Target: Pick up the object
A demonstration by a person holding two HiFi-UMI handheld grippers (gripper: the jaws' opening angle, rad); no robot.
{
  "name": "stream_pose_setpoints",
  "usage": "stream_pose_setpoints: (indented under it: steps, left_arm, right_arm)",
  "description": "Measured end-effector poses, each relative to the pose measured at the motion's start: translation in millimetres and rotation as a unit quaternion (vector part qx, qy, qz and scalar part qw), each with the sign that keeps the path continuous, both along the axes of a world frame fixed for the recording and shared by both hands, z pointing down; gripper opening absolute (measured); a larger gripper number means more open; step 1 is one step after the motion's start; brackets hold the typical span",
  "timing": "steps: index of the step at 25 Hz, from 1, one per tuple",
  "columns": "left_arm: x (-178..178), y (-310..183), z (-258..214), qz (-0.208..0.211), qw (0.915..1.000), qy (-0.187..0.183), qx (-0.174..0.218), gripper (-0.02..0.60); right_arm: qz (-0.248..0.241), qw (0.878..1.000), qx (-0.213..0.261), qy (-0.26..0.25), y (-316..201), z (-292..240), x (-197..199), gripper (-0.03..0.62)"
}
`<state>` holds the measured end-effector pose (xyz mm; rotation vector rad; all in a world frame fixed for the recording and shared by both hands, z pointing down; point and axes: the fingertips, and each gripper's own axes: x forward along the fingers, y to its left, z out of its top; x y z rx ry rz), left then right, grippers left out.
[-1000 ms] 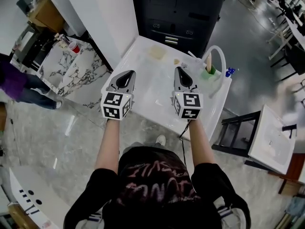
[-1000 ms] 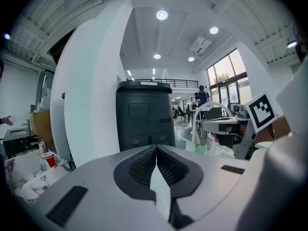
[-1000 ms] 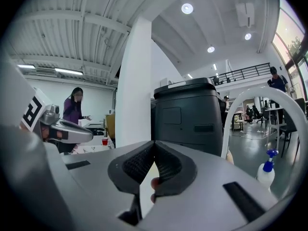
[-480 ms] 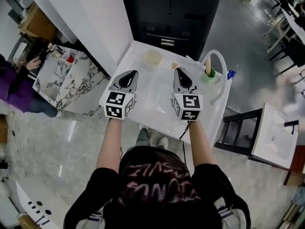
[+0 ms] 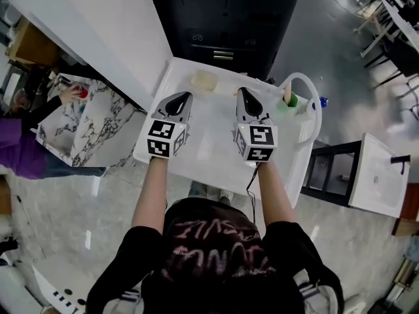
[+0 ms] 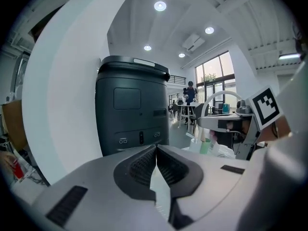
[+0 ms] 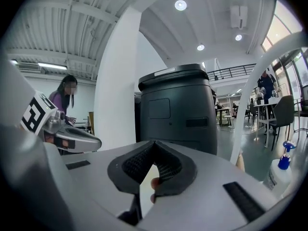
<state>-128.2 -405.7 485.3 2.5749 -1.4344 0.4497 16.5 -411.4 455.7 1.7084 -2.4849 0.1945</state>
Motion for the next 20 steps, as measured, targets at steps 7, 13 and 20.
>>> stream_pose_setpoints:
  steps: [7,13,20]
  left_arm:
    - [8,-31,28,0.031,0.9992,-0.007,-0.026,0.018]
    - [28,-48,75,0.081,0.9932,-0.037,-0.075,0.020]
    - [50,-66,119,0.132,0.9812,-0.087,-0.111,0.120]
  right_arm:
    - [0.015,1.000,-0.009,0.004,-26,9,-2,0.015]
    - [0.027,0.999,-0.021,0.010,-38,22,0,0.015]
    - [0.042,0.999,-0.032,0.011,-49,32,9,0.015]
